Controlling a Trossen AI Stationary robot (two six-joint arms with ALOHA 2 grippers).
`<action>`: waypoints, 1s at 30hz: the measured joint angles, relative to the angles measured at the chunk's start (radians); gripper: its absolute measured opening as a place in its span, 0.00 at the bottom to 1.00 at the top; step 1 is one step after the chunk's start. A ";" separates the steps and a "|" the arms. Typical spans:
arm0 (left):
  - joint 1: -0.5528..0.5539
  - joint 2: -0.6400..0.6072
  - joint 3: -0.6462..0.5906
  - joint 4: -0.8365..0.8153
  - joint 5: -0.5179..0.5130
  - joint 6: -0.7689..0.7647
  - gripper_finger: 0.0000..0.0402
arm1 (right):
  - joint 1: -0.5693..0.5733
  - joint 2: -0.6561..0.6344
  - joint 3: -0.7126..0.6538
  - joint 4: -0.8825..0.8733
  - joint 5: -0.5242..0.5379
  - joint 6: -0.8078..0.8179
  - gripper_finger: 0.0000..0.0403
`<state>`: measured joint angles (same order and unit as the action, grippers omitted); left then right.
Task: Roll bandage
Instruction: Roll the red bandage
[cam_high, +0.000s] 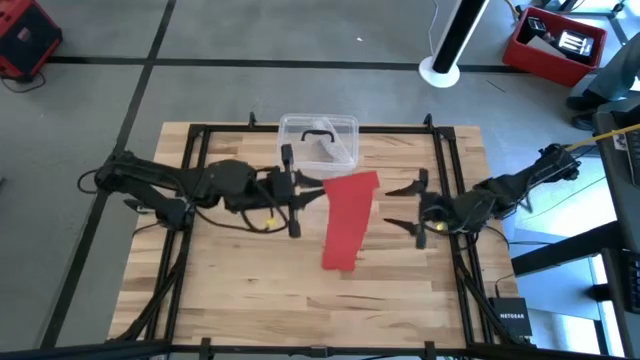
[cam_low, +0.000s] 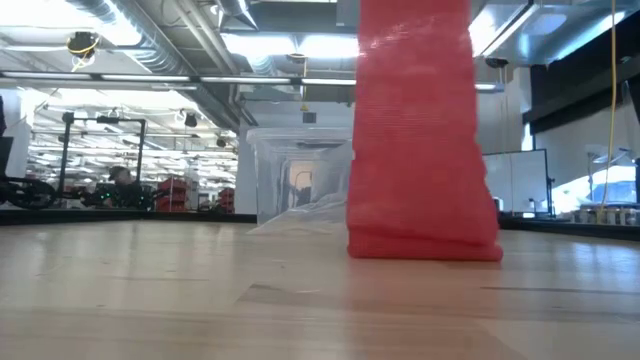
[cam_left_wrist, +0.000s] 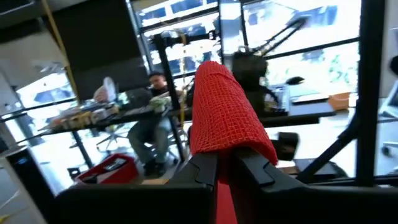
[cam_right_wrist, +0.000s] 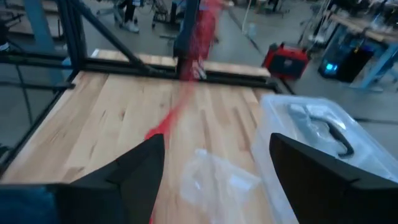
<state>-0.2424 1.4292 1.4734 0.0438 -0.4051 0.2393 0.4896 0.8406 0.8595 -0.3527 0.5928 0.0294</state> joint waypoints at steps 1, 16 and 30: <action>0.010 0.000 0.000 -0.010 0.005 -0.002 0.03 | -0.010 0.016 -0.020 0.054 -0.001 -0.017 0.72; 0.024 -0.003 0.000 -0.053 0.149 0.082 0.03 | -0.137 0.219 -0.146 0.405 -0.236 -0.036 0.72; 0.028 0.013 0.000 -0.165 0.148 0.107 0.03 | -0.193 0.302 -0.435 1.016 -0.177 -0.065 0.48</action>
<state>-0.2142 1.4419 1.4733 -0.1210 -0.2573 0.3463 0.2967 1.1428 0.4243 0.6631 0.4158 -0.0360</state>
